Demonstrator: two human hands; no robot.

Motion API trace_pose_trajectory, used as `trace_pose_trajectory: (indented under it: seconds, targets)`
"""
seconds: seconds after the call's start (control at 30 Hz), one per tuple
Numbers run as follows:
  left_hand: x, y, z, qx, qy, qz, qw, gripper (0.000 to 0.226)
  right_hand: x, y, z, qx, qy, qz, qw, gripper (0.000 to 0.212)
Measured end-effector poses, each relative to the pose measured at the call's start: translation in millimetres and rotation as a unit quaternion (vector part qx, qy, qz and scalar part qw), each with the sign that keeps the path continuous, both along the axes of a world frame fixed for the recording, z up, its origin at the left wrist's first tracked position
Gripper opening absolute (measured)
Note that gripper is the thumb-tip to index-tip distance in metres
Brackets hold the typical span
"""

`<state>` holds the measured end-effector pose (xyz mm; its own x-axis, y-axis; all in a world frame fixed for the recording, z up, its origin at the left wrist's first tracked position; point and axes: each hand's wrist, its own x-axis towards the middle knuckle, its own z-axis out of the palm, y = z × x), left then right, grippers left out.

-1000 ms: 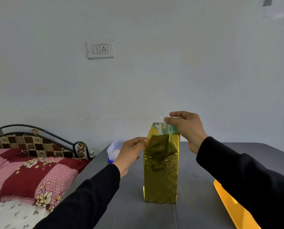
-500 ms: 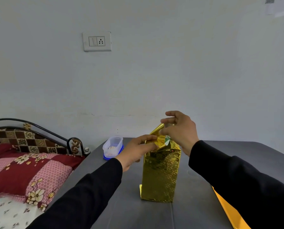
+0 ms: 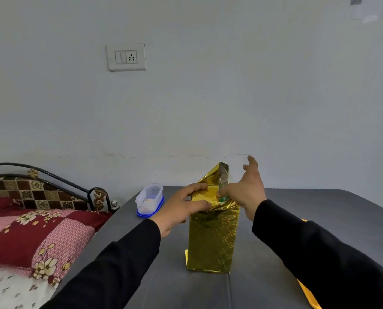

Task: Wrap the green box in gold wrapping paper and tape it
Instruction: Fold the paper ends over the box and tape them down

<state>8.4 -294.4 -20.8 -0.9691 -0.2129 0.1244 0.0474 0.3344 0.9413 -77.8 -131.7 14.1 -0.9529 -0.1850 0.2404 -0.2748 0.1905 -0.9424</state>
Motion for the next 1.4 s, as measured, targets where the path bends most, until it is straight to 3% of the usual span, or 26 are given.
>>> trace_pose_trajectory:
  seconds: [0.23, 0.33, 0.47, 0.53, 0.7, 0.87, 0.93, 1.0, 1.1, 1.23, 1.4]
  targets:
    - [3, 4, 4, -0.013, 0.005, 0.002, 1.0, 0.049, -3, -4, -6, -0.008, -0.033, 0.005, 0.999, 0.128]
    - [5, 4, 2, -0.094, 0.107, 0.064, 0.988, 0.045, -8, -4, -7, -0.005, -0.048, -0.001, 0.999, 0.13]
    - [12, 10, -1, -0.359, 0.22, 0.1, 0.901, 0.048, -12, -4, -4, 0.001, -0.081, -0.003, 0.997, 0.129]
    - [9, 14, -3, -0.422, 0.264, 0.114, 0.86, 0.041, -13, -5, -2, 0.007, -0.087, 0.001, 0.996, 0.129]
    - [7, 19, -9, -0.388, 0.318, 0.121, 0.857, 0.036, -17, -9, 3, 0.029, -0.079, 0.012, 0.996, 0.129]
    - [11, 27, -9, -0.221, 0.311, 0.135, 0.914, 0.025, -20, -11, 7, 0.072, -0.068, 0.014, 0.995, 0.118]
    - [12, 32, -9, -0.177, 0.313, 0.147, 0.921, 0.019, -21, -13, 8, 0.088, -0.061, 0.014, 0.994, 0.114]
    - [15, 33, -14, -0.195, 0.316, 0.148, 0.917, 0.018, -20, -14, 9, 0.092, -0.056, 0.013, 0.994, 0.114]
    - [14, 29, -14, -0.235, 0.278, 0.12, 0.924, 0.036, -22, -15, 9, 0.099, -0.055, 0.006, 0.994, 0.114]
    - [10, 30, -4, -0.195, 0.297, 0.134, 0.925, 0.019, -22, -15, 11, 0.108, -0.058, 0.014, 0.992, 0.112]
    - [15, 32, -23, -0.257, 0.36, 0.108, 0.89, 0.017, -21, -12, 12, 0.115, -0.065, 0.015, 0.991, 0.124]
